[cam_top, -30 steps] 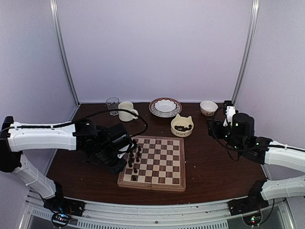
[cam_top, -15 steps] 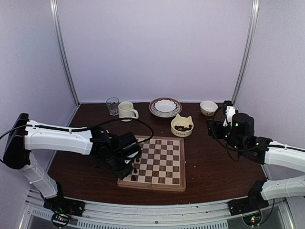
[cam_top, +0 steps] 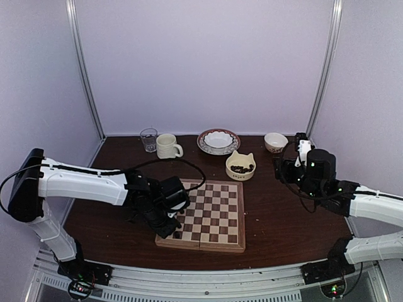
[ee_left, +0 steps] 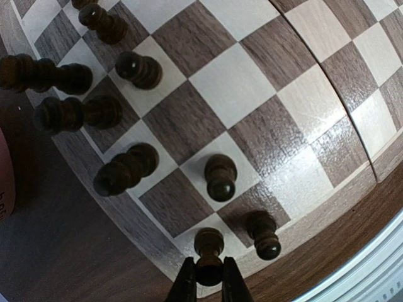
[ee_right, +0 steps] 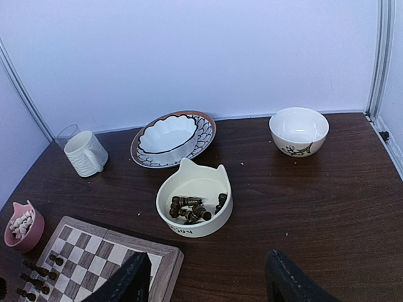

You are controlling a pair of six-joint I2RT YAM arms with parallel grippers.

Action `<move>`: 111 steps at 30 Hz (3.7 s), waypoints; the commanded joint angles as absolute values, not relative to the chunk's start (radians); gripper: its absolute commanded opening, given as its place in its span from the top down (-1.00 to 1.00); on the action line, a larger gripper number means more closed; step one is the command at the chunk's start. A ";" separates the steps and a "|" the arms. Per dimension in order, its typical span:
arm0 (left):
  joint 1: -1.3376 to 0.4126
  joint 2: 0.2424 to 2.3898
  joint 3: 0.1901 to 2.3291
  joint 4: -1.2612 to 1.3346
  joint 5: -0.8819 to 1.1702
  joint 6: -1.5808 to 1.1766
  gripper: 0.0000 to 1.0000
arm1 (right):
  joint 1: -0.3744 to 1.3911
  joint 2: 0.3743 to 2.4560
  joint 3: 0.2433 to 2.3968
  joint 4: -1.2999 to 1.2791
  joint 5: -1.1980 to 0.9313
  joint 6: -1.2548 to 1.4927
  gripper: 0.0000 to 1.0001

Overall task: Set up the chess pieces on the board
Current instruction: Place the rook at a8, then pick up the knight from the storage box.

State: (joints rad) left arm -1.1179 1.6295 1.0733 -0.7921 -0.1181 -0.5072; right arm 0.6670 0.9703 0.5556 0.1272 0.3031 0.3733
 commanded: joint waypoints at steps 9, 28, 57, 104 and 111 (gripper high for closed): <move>-1.111 1.653 1.072 -0.788 -0.087 -0.514 0.82 | 0.661 0.969 0.560 0.137 0.296 0.374 -0.30; -1.111 1.624 1.071 -0.824 -0.096 -0.519 0.66 | 0.661 0.966 0.561 0.135 0.298 0.373 -0.31; -0.921 1.216 1.184 -0.698 -0.112 -0.521 0.19 | 0.614 1.313 0.878 -0.142 0.139 0.390 -0.03; -0.880 1.141 0.876 -0.152 -0.338 -0.427 0.06 | 0.485 2.133 1.806 -0.748 -0.025 0.088 0.15; -0.880 1.152 0.879 -0.152 -0.339 -0.423 0.06 | 0.472 2.224 1.914 -0.785 -0.040 0.108 0.20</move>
